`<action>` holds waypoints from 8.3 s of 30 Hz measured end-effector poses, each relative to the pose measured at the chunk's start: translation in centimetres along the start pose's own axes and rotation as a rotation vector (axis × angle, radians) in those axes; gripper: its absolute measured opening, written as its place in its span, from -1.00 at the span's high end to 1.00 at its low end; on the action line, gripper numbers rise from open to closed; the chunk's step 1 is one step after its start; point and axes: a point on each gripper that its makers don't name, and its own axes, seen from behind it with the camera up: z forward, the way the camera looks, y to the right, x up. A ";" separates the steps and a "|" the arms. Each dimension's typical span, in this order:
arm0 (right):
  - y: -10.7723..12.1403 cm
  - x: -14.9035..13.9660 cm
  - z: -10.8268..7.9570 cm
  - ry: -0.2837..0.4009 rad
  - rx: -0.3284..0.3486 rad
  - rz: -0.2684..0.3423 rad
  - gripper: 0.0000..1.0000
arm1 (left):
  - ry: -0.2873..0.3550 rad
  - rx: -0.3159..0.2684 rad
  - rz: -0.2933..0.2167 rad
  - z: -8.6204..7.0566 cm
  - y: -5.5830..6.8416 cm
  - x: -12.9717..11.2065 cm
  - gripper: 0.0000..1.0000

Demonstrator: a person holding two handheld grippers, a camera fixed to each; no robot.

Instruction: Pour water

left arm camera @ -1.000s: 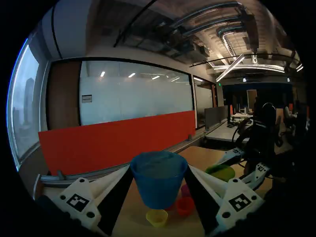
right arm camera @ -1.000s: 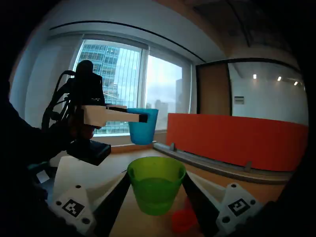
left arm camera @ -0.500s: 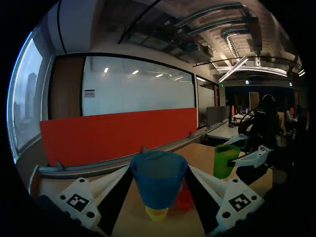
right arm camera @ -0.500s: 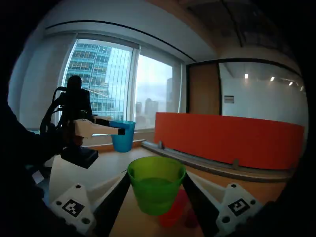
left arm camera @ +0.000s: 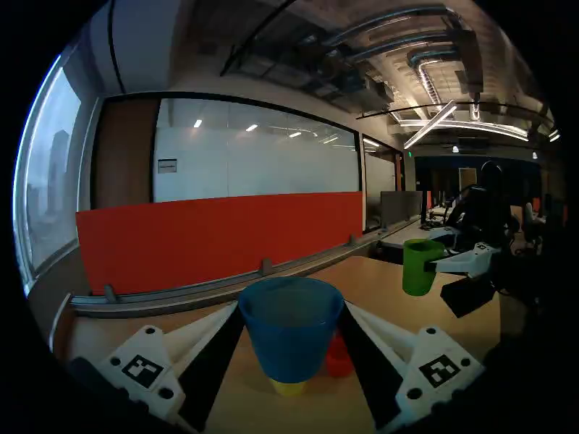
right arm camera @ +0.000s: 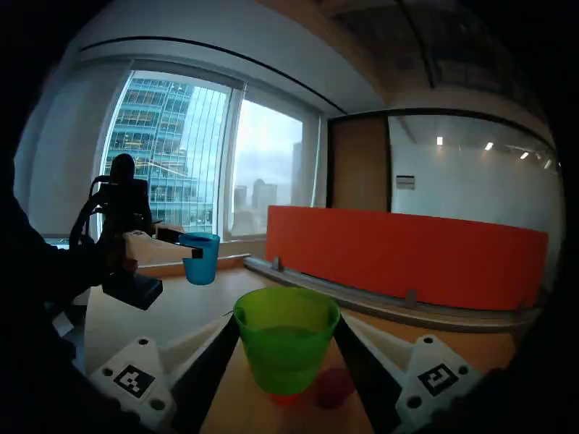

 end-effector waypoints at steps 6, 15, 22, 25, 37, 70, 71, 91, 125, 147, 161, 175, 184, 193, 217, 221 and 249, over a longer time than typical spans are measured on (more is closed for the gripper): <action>0.4 0.1 -0.4 0.000 -0.007 0.008 -0.81 | -0.006 -0.005 0.007 -0.1 0.2 -0.2 -0.74; 0.1 -0.6 -0.2 -0.033 0.012 0.019 -0.81 | -0.065 -0.017 0.024 -0.1 0.4 -1.8 -0.74; -0.2 -1.5 0.0 -0.073 0.034 0.028 -0.81 | -0.118 -0.025 0.057 0.2 0.5 -3.7 -0.75; -0.3 -2.2 0.1 -0.096 0.042 0.028 -0.81 | -0.148 -0.030 0.067 0.4 0.6 -4.6 -0.75; -0.6 -5.5 0.4 -0.196 0.070 0.023 -0.82 | -0.266 -0.033 0.098 1.2 0.3 -8.7 -0.75; -0.9 -14.9 0.9 -0.434 0.137 0.038 -0.81 | -0.622 -0.134 0.163 1.2 0.7 -20.6 -0.75; -1.0 -15.1 0.9 -0.438 0.139 0.039 -0.81 | -0.631 -0.136 0.170 1.2 0.7 -21.0 -0.75; -1.1 -17.6 1.0 -0.490 0.147 0.031 -0.82 | -0.654 -0.141 0.122 1.7 0.3 -23.4 -0.75; -1.9 -18.6 1.5 -0.505 0.150 0.031 -0.82 | -0.663 -0.078 0.076 0.3 -1.7 -25.0 -0.80; -2.3 -19.4 2.3 -0.512 0.146 0.035 -0.82 | -0.660 -0.090 -0.017 -1.0 -1.2 -25.0 -0.84; -2.8 -21.6 2.2 -0.539 0.144 0.031 -0.81 | -0.634 -0.068 -0.063 -4.0 -1.0 -24.4 -0.85; -3.1 -22.5 1.8 -0.553 0.136 0.015 -0.82 | -0.613 -0.067 -0.067 -5.2 -0.3 -23.8 -0.85; -3.0 -22.7 1.4 -0.558 0.125 0.009 -0.83 | -0.603 -0.064 -0.064 -5.4 -0.1 -23.5 -0.84; -2.9 -22.7 1.1 -0.560 0.109 0.012 -0.98 | -0.596 -0.052 -0.058 -5.9 -0.2 -23.2 -0.85; -0.6 -19.5 -5.5 -0.467 -0.059 0.026 -1.00 | -0.449 0.097 -0.104 -8.8 -2.3 -19.7 -0.85; -0.3 -18.5 -6.4 -0.426 -0.109 0.033 -1.00 | -0.388 0.154 -0.107 -9.5 -3.0 -18.5 -0.85; 8.0 -7.4 -10.2 0.070 -0.625 0.031 -1.00 | 0.013 0.479 -0.120 -11.3 -5.3 -12.2 -0.85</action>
